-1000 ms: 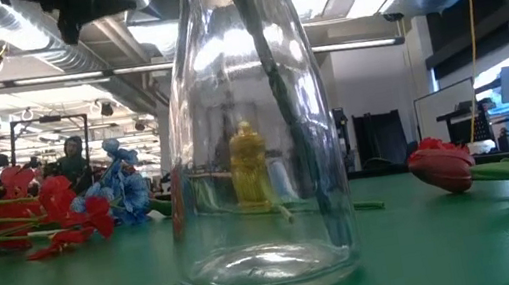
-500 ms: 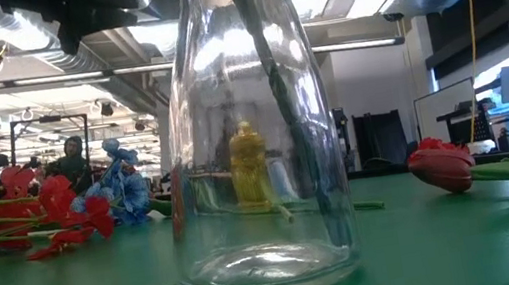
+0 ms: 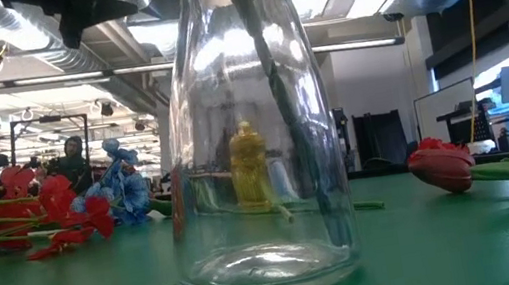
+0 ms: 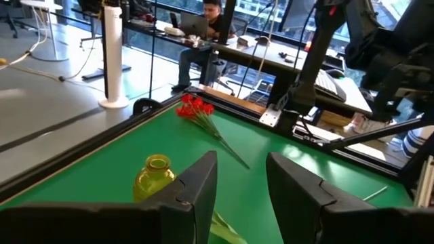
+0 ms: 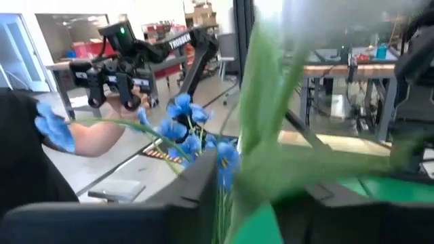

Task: Sort flowers into vase by color
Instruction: Put the top white tulip into the transparent vase, then put the blue flowers into the transparent vase

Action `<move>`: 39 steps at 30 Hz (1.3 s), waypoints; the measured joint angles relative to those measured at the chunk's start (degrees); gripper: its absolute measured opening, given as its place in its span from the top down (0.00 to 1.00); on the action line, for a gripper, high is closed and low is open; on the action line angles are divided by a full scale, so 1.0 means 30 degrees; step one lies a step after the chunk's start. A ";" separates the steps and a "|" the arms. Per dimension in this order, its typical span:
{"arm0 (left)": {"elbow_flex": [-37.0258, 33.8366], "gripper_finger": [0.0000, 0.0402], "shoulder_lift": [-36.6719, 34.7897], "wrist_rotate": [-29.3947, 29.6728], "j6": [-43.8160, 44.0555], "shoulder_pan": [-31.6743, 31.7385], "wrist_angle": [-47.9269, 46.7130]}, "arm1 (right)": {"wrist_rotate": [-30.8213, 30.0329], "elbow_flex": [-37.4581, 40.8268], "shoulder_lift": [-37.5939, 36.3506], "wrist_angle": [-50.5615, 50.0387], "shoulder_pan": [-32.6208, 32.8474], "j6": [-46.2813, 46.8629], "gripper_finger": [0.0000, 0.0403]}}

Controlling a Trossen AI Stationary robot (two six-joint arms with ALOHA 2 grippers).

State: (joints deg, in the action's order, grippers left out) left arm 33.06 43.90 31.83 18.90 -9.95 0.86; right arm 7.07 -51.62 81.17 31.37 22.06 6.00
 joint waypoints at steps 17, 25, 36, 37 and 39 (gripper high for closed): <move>0.0000 0.69 0.0007 0.0007 -0.0015 0.0108 -0.0047 | 0.1388 -0.0547 0.0000 0.1447 0.0007 0.0480 0.29; 0.0000 0.69 0.0007 -0.0325 -0.0086 0.0108 -0.0110 | -0.0252 -0.2697 -0.1604 -0.5055 0.0024 -0.1970 0.28; -0.3272 0.69 0.0000 -0.3760 -0.1560 0.0522 0.5172 | -0.3644 -0.0917 -0.6192 -0.7958 -0.0455 -0.2918 0.28; -0.3832 0.69 0.0000 -0.3927 -0.1506 0.0696 0.5824 | -0.3821 -0.0331 -0.6632 -0.7975 -0.0676 -0.2624 0.28; -0.4843 0.69 0.0007 -0.4146 -0.1059 0.1007 0.6955 | -0.4100 0.0853 -0.7400 -0.7697 -0.1272 -0.2025 0.28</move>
State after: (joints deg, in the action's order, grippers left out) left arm 18.53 43.92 19.40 15.72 -6.93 21.73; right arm -5.23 -49.06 58.97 8.28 18.25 -0.08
